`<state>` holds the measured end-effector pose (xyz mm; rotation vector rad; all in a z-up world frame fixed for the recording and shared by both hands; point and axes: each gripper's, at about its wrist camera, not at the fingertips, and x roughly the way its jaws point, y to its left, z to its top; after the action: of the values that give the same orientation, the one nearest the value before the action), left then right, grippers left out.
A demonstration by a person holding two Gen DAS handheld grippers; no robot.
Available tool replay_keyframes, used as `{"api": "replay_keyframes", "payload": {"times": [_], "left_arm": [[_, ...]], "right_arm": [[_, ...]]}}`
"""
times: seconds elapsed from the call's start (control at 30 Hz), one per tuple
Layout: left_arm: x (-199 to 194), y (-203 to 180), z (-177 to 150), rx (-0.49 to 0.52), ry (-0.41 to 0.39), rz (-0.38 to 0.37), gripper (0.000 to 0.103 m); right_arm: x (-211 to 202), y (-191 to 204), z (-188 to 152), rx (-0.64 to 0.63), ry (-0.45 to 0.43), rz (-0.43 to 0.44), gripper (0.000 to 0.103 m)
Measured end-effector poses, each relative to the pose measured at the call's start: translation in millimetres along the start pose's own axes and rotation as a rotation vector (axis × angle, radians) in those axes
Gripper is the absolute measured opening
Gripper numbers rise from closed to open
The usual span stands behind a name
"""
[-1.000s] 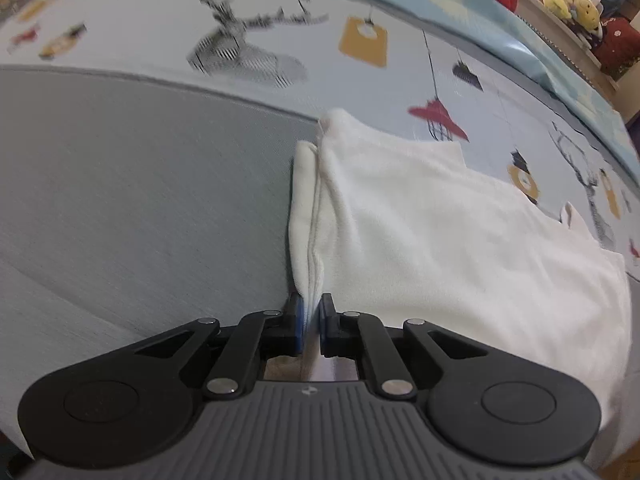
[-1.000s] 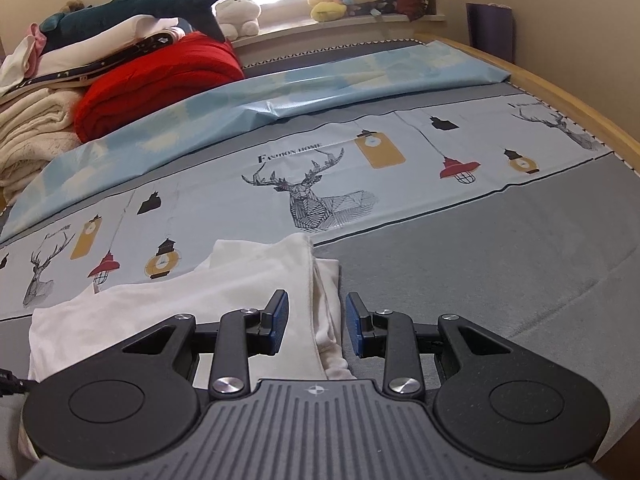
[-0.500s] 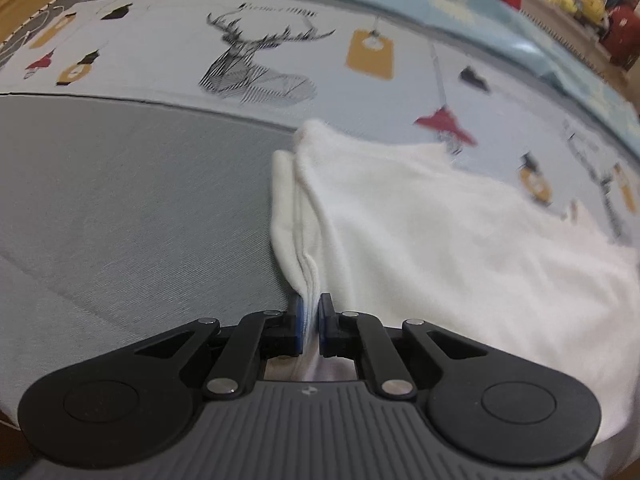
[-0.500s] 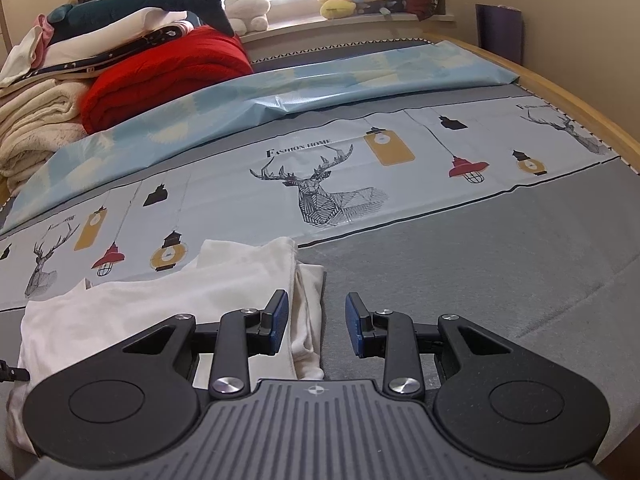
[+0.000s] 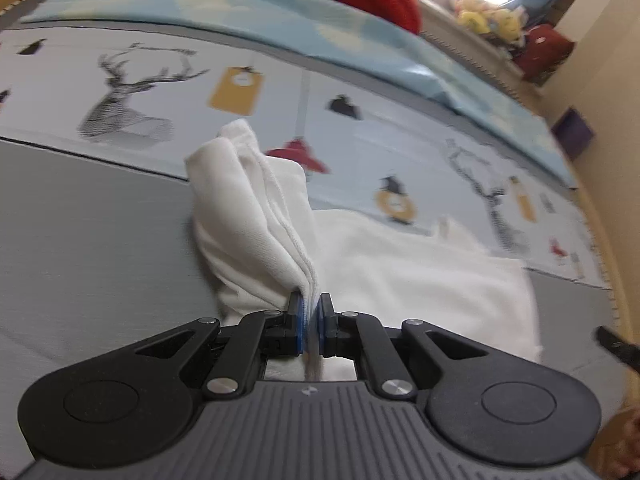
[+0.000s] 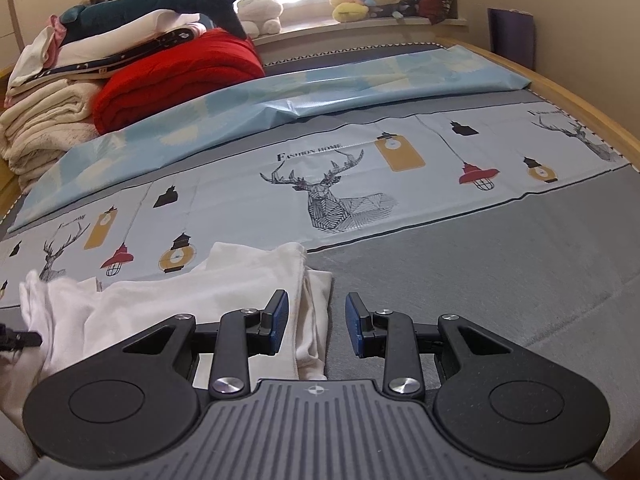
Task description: Fold small clothes
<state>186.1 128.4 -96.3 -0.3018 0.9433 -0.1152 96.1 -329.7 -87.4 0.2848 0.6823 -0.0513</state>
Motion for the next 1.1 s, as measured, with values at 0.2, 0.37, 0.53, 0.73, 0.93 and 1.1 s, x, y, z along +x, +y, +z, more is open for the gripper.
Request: {"api": "replay_keyframes", "payload": {"times": [0.2, 0.37, 0.53, 0.73, 0.93, 1.1], "left_arm": [[6, -41, -3, -0.017, 0.020, -0.242, 0.006], [29, -77, -8, -0.022, 0.089, -0.355, 0.006], [48, -119, -14, -0.023, 0.112, -0.490, 0.006], [67, -174, -31, -0.009, 0.139, -0.638, 0.008], [64, -168, -19, -0.038, 0.102, -0.683, 0.017], [55, -134, -7, 0.009, 0.107, -0.535, 0.017]], "right_arm": [[2, 2, 1, -0.033, -0.002, 0.001, 0.033], [1, -6, 2, -0.002, -0.007, -0.012, 0.033], [-3, -13, -1, 0.000, -0.007, -0.023, 0.033], [-5, -21, -3, 0.019, 0.000, -0.042, 0.033], [-5, -28, -2, 0.057, 0.001, -0.024, 0.033], [12, -24, -1, 0.099, 0.075, 0.054, 0.037]]}}
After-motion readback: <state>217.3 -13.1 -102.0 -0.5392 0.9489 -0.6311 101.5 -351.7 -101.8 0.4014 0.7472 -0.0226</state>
